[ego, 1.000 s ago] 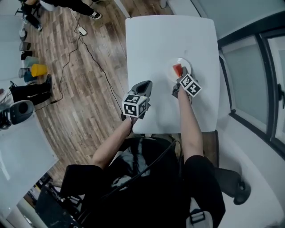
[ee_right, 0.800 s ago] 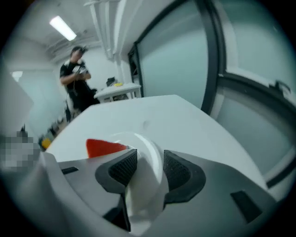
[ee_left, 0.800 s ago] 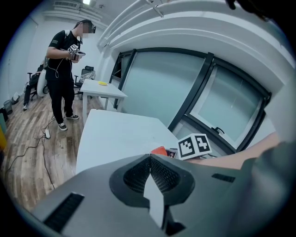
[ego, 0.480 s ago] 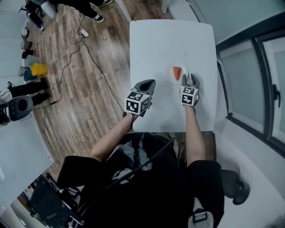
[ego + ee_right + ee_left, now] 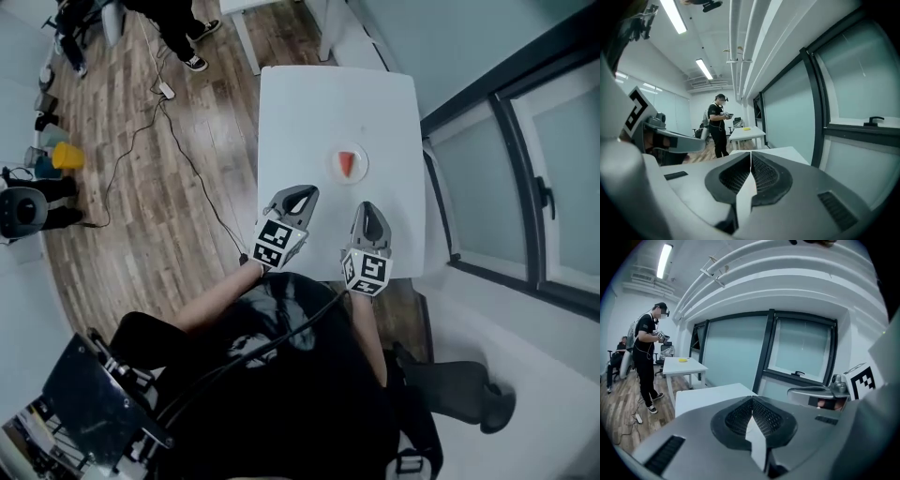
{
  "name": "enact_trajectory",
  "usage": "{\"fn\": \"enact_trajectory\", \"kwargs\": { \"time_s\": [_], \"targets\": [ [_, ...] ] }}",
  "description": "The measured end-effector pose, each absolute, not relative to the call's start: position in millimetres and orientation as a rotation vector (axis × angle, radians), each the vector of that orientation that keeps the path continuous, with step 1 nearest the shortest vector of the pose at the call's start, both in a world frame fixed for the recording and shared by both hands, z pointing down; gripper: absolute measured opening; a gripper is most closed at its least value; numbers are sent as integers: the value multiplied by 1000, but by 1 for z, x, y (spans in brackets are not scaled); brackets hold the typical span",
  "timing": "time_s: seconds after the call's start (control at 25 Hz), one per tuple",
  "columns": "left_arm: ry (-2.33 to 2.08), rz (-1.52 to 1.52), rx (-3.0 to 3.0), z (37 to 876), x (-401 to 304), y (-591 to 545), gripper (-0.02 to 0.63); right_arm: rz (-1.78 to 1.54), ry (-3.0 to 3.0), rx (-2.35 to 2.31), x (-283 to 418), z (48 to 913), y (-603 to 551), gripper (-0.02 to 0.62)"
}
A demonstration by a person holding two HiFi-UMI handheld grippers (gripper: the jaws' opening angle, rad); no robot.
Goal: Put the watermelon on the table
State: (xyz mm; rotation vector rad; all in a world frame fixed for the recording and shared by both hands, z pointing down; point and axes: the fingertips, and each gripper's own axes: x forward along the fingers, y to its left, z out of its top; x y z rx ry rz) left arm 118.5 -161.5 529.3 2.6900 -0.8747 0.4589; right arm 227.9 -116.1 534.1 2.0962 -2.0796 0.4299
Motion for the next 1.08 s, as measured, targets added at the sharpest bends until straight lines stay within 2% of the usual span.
{"fn": "enact_trajectory", "kwargs": {
  "time_s": [0.04,0.2,1.08],
  "targets": [
    [-844,458,2703,522,118,-150,5,431,-2093,2095,218,526,-107,11],
    [-799,465,2739,518,123,-145,5,406,-2123,2053,200,522,-105,11],
    [-792,514,2701,529,115,-147,5,467,-2120,2063,206,527,-105,11]
  ]
}}
